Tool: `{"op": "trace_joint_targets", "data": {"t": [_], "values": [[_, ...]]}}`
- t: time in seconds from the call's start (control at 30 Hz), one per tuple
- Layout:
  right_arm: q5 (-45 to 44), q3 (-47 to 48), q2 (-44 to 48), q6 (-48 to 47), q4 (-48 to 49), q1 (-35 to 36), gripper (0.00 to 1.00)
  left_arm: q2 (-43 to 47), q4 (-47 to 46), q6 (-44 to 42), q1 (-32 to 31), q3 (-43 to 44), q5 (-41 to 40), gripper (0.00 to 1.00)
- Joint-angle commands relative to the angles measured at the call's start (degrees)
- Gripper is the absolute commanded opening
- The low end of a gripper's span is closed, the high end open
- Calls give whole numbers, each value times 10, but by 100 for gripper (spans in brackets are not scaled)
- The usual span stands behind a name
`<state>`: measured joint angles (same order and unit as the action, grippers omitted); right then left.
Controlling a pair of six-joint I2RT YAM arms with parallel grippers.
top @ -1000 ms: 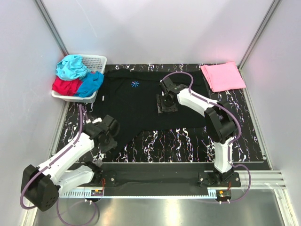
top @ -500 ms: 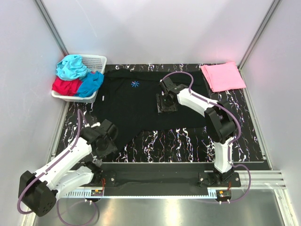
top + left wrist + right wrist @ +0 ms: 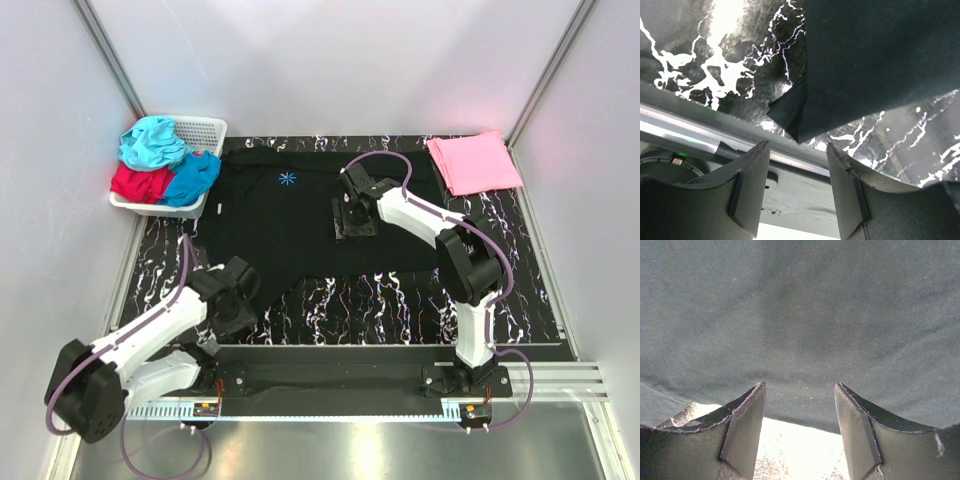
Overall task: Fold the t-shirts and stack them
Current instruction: Flatten the tshirt out
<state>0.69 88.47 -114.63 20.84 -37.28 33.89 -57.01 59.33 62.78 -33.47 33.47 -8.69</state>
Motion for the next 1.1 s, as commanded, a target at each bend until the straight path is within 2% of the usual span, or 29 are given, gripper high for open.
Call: {"op": "trace_joint_targets", "data": {"t": [0.0, 0.2, 0.5, 0.53, 0.63, 0.67, 0.9, 1.07], "values": [[-4, 6, 35, 3, 11, 7, 64, -28, -52, -14, -3, 0, 14, 54], [-3, 3, 36, 3, 12, 6, 64, -45, -103, -22, -4, -15, 10, 50], [-17, 2, 39, 4, 11, 7, 64, -64, -111, -22, -5, -16, -9, 47], [-19, 2, 38, 3, 11, 6, 64, -64, -111, -21, -4, -16, -14, 44], [-21, 0, 40, 3, 11, 7, 64, -66, -109, -22, -4, -11, -14, 21], [-24, -1, 40, 3, 11, 7, 64, -67, -107, -22, -4, -10, -13, 0], [-42, -9, 46, 5, 10, 7, 64, -27, -53, -13, -5, 32, -41, 0], [-117, -24, 62, 17, 8, 7, 64, 13, -6, -26, -5, 129, -77, 0]]}}
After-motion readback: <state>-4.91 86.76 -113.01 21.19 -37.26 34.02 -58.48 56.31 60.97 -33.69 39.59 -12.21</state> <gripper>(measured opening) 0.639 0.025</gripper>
